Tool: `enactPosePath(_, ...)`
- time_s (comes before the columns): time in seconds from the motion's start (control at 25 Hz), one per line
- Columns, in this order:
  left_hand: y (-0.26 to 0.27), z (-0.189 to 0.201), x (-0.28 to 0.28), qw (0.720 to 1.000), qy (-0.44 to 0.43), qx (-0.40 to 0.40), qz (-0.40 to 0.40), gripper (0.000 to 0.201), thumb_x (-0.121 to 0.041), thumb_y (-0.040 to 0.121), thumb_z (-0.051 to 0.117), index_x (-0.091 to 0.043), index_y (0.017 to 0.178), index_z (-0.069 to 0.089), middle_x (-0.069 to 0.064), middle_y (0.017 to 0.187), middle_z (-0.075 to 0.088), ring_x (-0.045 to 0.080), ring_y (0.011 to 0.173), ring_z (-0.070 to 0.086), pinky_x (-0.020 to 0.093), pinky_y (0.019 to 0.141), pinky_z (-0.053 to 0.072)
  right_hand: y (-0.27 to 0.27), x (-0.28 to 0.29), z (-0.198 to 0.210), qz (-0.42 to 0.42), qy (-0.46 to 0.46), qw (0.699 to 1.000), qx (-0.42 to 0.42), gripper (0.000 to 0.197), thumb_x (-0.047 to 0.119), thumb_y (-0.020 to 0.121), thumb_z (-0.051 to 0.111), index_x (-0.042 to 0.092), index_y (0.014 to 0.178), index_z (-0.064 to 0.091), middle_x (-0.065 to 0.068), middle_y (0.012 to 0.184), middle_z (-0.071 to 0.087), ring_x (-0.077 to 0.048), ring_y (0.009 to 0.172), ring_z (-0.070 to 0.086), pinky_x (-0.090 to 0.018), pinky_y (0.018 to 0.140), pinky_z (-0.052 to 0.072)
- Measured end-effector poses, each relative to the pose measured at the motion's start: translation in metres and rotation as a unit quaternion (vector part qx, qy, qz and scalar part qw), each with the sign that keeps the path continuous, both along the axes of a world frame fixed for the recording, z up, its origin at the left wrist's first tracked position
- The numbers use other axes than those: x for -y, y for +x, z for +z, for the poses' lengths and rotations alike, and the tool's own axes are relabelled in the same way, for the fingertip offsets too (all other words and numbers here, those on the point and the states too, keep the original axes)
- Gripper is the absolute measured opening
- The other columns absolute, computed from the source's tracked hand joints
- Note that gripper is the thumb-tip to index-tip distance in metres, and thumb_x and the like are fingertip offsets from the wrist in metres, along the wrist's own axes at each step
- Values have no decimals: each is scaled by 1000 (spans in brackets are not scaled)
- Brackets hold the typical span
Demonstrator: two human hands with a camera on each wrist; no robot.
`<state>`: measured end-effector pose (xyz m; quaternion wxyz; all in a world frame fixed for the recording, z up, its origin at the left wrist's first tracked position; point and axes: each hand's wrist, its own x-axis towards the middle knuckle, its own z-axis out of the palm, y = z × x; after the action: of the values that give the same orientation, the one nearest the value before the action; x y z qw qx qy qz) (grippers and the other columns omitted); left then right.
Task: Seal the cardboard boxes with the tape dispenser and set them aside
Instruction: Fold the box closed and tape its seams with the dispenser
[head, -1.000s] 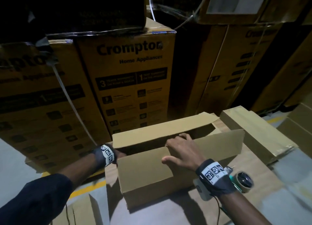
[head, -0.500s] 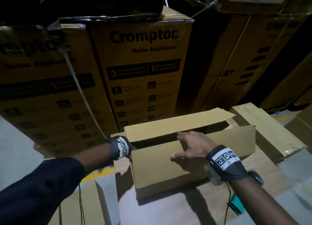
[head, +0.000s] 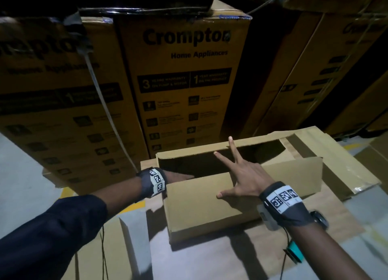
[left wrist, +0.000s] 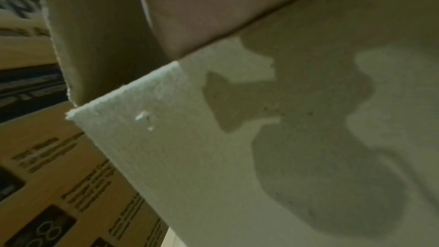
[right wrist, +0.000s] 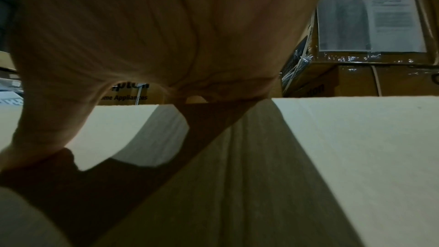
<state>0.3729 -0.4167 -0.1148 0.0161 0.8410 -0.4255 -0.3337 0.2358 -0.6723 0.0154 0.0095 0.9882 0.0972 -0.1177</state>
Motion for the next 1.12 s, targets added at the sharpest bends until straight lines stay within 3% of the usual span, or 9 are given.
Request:
enactPosePath(0.08,-13,26,8,976,25,133,-172,58,-39,106,49,-30,159,28,6,168,22,25,152,22,50,126,19,3,-4,-1,-6,-6,1000,2,132,96,61,58,46,158,-16,-4,148,-57,-21,84,67,-30,73,58)
enactPosePath(0.12,-18,32,12,964,21,189,-188,57,-29,107,51,-19,158,28,12,163,28,31,150,27,51,124,23,3,-5,-2,-9,-2,1000,8,137,97,58,58,45,157,-20,-5,149,-57,-21,82,66,-30,71,58)
enactPosePath(0.24,-22,50,5,936,-17,264,-231,54,-34,102,58,-20,146,30,14,147,38,37,139,36,53,109,45,2,-7,-1,-16,7,999,34,146,99,51,60,44,154,-28,-4,151,-55,-18,74,64,-29,66,58)
enactPosePath(0.36,-26,53,-4,935,-60,261,-233,60,-36,98,65,-18,148,38,10,147,42,32,141,31,52,115,35,-3,-12,-1,-3,2,999,41,146,98,50,62,44,156,-24,-2,152,-54,-15,75,62,-26,62,57)
enactPosePath(0.48,-24,56,-8,930,-88,251,-254,59,-45,99,61,-22,148,39,5,148,40,27,140,31,44,109,40,-9,-13,-5,3,17,997,79,143,97,50,63,44,160,-11,2,158,-45,-14,82,61,-22,58,55)
enactPosePath(0.64,-19,78,-5,975,-3,181,-128,72,-69,94,50,-32,153,33,5,159,25,29,143,31,42,98,50,-18,1,-25,17,15,985,169,108,100,62,52,34,147,41,0,170,5,-13,87,60,-24,64,52)
enactPosePath(0.8,-20,90,5,985,12,144,-98,57,-54,99,54,-30,150,44,4,157,31,27,134,44,44,103,47,-28,18,-52,3,21,977,214,84,95,80,36,29,125,61,-1,133,61,-23,108,61,-47,94,48)
enactPosePath(1.0,-15,105,16,1000,-5,9,-2,39,-43,100,44,-31,132,62,-3,135,51,20,124,51,49,107,46,-34,19,-59,-19,38,975,220,81,93,83,33,31,128,60,3,126,66,-23,116,61,-56,109,39)
enactPosePath(1.12,-23,120,20,999,-13,40,26,46,-53,104,36,-29,133,62,-7,119,51,16,115,53,43,102,47,-29,18,-61,-32,50,979,196,82,93,81,33,33,130,57,4,131,63,-21,124,56,-58,116,29)
